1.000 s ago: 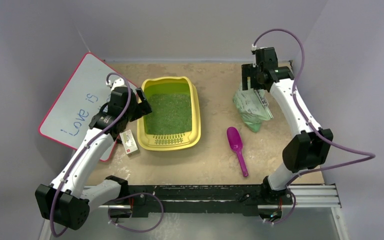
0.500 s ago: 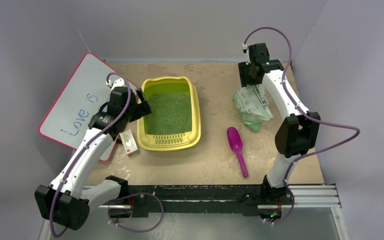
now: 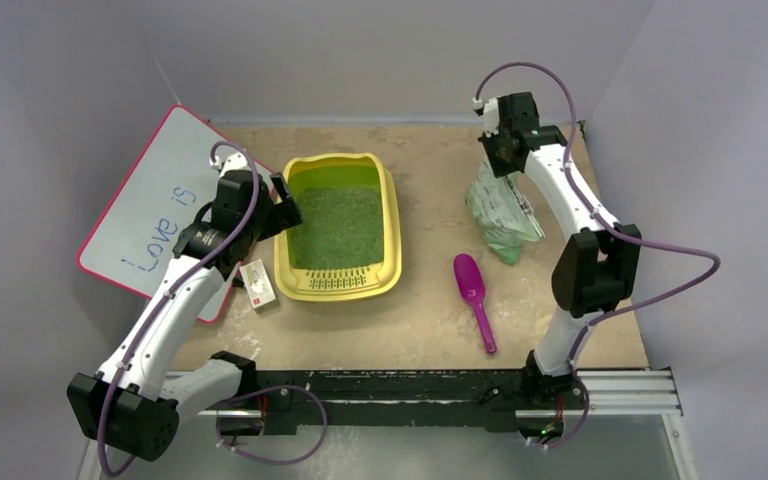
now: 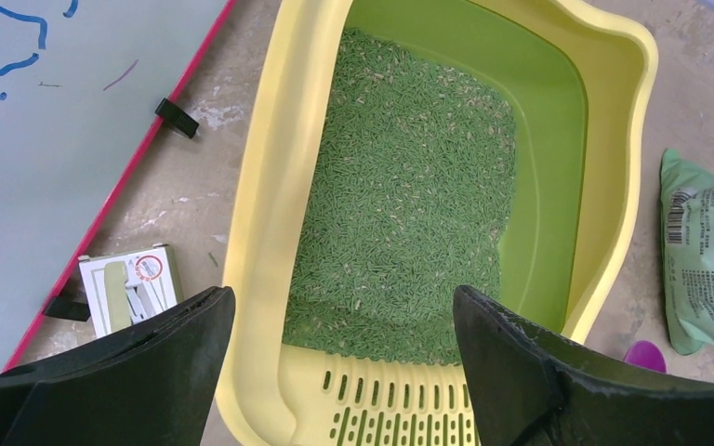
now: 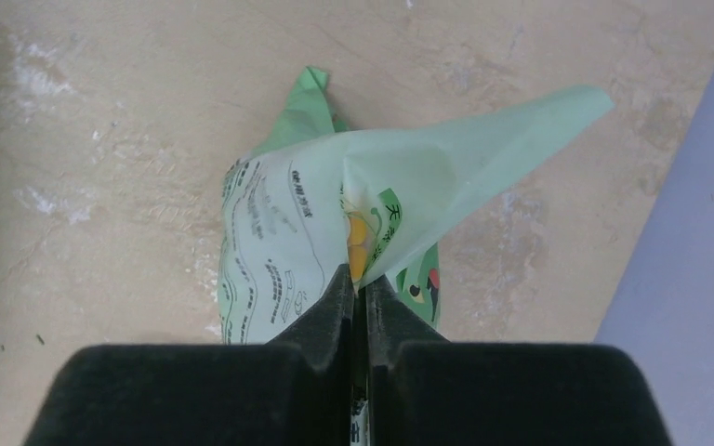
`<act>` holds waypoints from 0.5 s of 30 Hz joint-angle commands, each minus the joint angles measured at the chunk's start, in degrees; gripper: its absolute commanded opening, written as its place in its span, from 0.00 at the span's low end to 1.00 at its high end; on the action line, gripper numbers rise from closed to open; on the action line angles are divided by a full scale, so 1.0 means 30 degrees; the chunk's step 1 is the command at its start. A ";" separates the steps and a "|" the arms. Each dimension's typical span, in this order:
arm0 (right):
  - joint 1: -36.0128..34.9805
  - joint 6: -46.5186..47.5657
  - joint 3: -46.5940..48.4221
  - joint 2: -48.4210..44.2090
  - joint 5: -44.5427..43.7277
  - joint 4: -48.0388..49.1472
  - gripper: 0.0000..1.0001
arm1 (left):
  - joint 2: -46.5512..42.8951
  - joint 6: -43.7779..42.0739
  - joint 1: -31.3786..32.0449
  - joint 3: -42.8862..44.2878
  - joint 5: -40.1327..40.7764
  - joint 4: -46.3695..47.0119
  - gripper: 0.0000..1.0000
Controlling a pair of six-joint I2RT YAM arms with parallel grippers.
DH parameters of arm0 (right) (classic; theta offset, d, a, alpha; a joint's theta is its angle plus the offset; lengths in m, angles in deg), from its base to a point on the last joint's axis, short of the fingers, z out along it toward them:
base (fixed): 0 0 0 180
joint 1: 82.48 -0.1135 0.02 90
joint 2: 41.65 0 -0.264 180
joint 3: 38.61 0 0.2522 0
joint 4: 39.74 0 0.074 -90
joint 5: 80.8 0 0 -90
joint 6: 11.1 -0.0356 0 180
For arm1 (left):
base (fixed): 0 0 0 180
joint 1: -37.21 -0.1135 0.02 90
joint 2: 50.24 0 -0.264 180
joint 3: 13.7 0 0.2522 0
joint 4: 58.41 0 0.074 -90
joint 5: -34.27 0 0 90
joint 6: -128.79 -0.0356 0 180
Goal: Fill the litter box with clean litter
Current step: Move the cat litter bag to the center of the board.
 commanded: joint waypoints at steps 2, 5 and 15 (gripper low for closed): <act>0.0014 0.2858 -0.1443 -0.2566 0.4343 0.2354 0.00 | -0.0132 -0.0333 0.0056 0.0858 -0.0223 0.0414 0.87; -0.0029 0.4713 -0.2227 -0.3544 0.8186 0.2321 0.00 | -0.0101 -0.0302 0.0056 0.0878 -0.0295 0.0451 0.87; -0.0837 0.6239 -0.2702 -0.4641 1.3078 0.1020 0.00 | 0.0047 -0.0340 0.0056 0.0858 -0.0464 0.0510 0.87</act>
